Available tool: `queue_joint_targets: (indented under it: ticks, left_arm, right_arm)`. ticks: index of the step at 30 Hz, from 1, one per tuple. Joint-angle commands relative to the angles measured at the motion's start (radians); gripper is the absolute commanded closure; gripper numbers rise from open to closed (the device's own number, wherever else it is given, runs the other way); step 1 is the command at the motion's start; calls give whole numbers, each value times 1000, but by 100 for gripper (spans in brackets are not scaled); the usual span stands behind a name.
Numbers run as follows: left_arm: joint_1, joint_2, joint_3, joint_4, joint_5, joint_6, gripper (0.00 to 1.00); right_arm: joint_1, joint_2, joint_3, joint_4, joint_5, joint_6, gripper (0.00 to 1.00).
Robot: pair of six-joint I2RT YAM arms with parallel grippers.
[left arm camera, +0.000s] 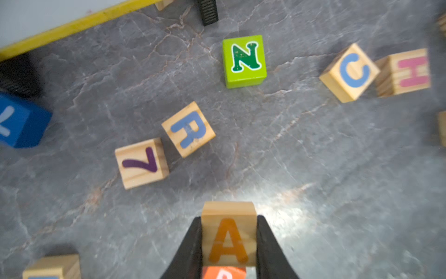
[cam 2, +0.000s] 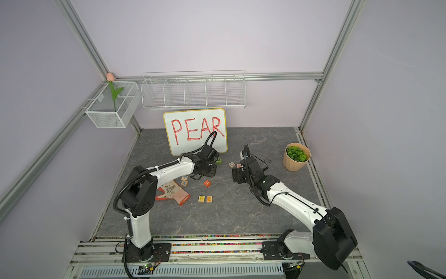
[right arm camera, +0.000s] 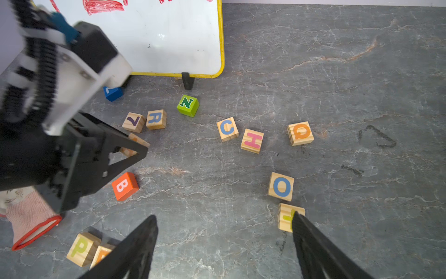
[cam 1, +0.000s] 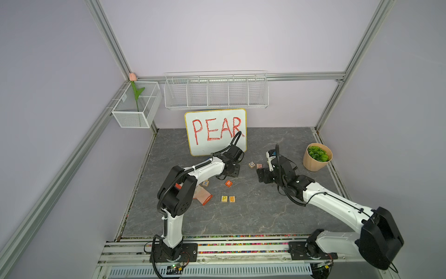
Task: Spell the uppercase word “pear” with letter blocks
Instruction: Pick up the letter block from the center of the board, then place the letter block at the center of the board.
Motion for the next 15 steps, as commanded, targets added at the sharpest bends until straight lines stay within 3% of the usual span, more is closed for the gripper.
queue_joint_targets:
  ticks: [1, 15]
  left_arm:
    - [-20, -76, -67, 32, 65, -146, 76]
    - [-267, -162, -205, 49, -68, -406, 76]
  right_arm:
    - [-8, -53, -40, 19, -10, 0, 11]
    - [-8, -271, -204, 15, -58, 3, 11]
